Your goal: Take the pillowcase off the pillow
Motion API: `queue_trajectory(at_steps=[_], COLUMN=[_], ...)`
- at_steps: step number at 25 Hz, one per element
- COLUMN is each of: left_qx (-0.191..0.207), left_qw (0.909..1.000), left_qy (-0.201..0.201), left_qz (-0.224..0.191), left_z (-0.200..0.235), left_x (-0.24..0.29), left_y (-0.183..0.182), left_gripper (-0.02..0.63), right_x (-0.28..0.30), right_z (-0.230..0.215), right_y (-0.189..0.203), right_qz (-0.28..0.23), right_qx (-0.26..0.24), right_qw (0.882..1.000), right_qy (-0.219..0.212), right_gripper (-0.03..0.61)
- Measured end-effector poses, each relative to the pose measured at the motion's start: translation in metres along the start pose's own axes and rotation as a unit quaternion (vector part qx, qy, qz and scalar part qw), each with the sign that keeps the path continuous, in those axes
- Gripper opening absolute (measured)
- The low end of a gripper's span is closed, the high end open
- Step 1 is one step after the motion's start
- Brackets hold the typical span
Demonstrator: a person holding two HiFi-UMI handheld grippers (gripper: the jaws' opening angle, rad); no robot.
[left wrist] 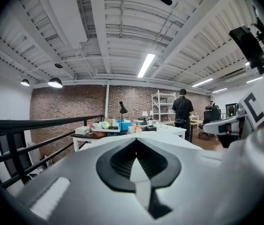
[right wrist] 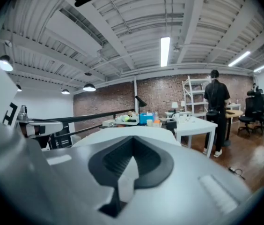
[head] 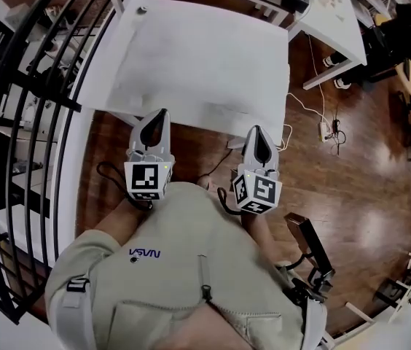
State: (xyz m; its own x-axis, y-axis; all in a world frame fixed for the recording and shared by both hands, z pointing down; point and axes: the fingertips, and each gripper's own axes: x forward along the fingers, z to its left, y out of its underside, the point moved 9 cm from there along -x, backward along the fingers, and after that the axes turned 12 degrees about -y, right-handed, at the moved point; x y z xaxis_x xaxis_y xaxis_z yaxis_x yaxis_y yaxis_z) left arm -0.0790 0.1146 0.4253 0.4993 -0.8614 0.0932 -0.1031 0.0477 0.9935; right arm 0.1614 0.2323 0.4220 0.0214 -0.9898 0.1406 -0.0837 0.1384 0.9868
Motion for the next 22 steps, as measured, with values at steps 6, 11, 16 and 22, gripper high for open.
queue_trajectory(at_steps=[6,11,16,22], left_qx=[-0.013,-0.02,-0.018,-0.018], left_qw=[0.9997,0.9996,0.9997,0.9997], left_qy=[0.008,0.008,0.007,0.004], left_qz=[0.017,0.018,0.014,0.014], left_z=[0.009,0.009,0.007,0.003], left_x=[0.001,0.003,0.004,0.0], left_y=[0.011,0.01,0.008,0.007], left_gripper=[0.006,0.006,0.006,0.006], right_x=[0.001,0.002,0.005,0.001], right_z=[0.004,0.001,-0.001,-0.004], right_y=[0.006,0.003,0.001,0.001], right_qz=[0.009,0.007,0.008,0.008], right_qx=[0.0,0.002,-0.003,-0.005], right_qw=[1.0,1.0,1.0,1.0], right_qy=[0.011,0.01,0.002,-0.003], right_gripper=[0.002,0.002,0.002,0.002])
